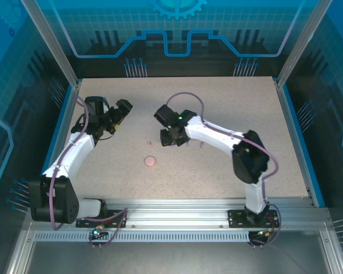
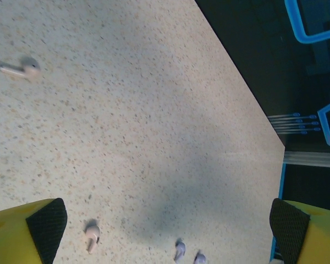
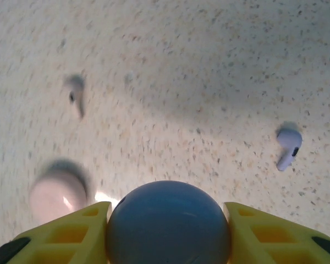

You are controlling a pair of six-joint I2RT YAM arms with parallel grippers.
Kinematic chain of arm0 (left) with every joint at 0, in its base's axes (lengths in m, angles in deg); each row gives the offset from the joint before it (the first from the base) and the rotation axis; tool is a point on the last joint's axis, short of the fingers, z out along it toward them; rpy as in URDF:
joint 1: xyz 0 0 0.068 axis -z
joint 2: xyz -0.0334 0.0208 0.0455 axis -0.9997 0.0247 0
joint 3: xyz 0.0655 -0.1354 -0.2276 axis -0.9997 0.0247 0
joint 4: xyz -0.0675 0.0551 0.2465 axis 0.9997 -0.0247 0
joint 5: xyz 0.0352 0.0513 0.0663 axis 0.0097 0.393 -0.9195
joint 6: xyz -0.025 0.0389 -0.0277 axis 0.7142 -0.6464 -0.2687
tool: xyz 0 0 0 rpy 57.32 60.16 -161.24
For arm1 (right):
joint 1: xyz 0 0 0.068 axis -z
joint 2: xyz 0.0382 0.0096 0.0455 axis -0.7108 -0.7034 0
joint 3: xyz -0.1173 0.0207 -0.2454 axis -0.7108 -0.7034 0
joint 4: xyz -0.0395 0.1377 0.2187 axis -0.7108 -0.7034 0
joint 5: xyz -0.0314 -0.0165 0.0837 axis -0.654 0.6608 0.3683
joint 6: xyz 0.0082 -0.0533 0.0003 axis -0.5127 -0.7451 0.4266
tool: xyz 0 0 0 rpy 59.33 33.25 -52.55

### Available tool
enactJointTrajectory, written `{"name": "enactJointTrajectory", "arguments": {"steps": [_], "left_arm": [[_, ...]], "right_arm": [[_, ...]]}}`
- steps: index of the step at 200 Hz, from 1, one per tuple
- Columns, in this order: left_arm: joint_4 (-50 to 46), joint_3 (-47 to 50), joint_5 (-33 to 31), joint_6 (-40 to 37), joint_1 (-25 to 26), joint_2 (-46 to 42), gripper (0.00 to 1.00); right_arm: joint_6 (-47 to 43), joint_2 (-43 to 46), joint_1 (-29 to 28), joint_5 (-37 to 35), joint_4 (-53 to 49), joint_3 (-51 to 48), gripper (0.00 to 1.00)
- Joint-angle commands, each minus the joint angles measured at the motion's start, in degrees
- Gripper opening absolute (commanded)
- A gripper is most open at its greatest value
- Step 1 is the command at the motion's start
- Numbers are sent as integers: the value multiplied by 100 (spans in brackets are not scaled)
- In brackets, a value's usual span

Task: Insert wireless bluetooth earbuds into charging case

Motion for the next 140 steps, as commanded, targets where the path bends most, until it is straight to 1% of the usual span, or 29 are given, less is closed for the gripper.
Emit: {"name": "enactJointTrajectory", "arguments": {"steps": [1, 23, 53, 85, 105, 140], "left_arm": [[-375, -249, 371, -193, 354, 107, 99], [-428, -169, 394, -100, 726, 146, 99], [-218, 84, 319, 183, 1291, 120, 99], [-15, 378, 137, 435, 1689, 44, 99], [124, 534, 98, 587, 1780, 19, 99], [125, 521, 46, 609, 1897, 24, 99]], "right_arm": [[-1563, 776, -69, 656, 551, -1255, 48], [-2181, 1402, -74, 733, 722, -2322, 47], [-2301, 1619, -65, 383, 689, -2949, 47], [-2347, 1378, -66, 301, 728, -3060, 47], [-2389, 1120, -66, 197, 713, -2990, 48], [-2426, 866, -57, 157, 780, -3029, 51]]}}
